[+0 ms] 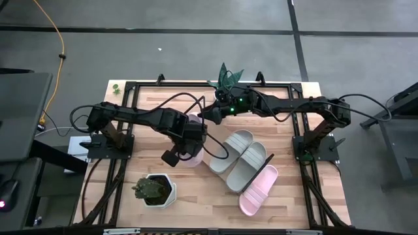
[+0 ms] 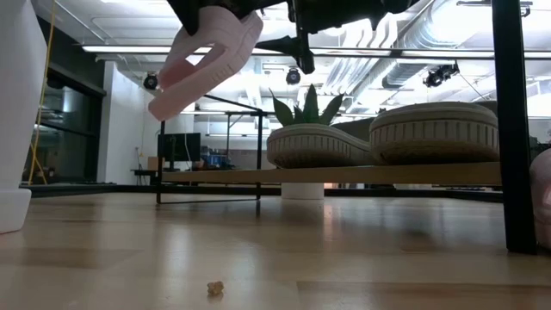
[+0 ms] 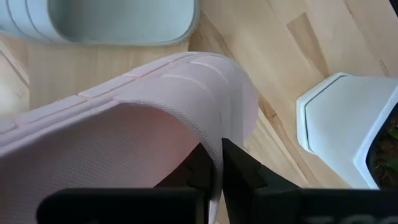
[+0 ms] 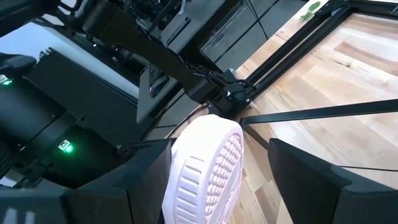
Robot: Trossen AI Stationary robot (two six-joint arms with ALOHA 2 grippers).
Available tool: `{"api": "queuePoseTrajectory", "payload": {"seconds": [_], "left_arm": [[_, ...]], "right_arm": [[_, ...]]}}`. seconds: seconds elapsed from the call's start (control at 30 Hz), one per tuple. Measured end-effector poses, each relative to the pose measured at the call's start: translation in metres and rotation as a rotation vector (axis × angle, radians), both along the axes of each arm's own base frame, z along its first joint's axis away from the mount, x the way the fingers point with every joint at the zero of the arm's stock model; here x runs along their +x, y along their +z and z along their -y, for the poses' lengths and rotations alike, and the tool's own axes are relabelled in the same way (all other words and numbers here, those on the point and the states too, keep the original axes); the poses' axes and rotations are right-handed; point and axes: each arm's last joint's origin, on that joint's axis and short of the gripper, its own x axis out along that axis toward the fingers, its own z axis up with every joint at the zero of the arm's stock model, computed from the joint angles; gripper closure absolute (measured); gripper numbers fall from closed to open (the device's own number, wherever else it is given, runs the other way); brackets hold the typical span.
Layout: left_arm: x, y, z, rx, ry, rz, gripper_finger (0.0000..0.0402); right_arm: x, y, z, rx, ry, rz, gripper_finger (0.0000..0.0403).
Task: Pick and place slides into the shelf
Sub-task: Put the left pink slide on the shelf
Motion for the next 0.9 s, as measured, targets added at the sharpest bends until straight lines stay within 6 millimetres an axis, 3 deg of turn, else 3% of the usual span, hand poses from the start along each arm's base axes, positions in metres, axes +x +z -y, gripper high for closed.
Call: {"api": "queuePoseTrajectory", "payload": {"seconds": [0.27,0.6,0.9], "left_arm": [[0.0012,0.0002,-0.0001,0.009,-0.026,0.014,0.0397],[0.0015,0.0003,-0.0002,0.026,-0.062,0.021,0.0391],[0.0018,0.0004,-0.0005,0.032,-0.078,0.025,0.0385]], "right_arm": [[-0.0005,0.0,0.0017,0.0,0.016,0.001,0.0146],[-0.0008,-0.0003,0.0,-0.022,0.083,0.004,0.0206],[-0.0011,0.0003,0.0003,-0.032,0.126,0.015,0.0212]]}}
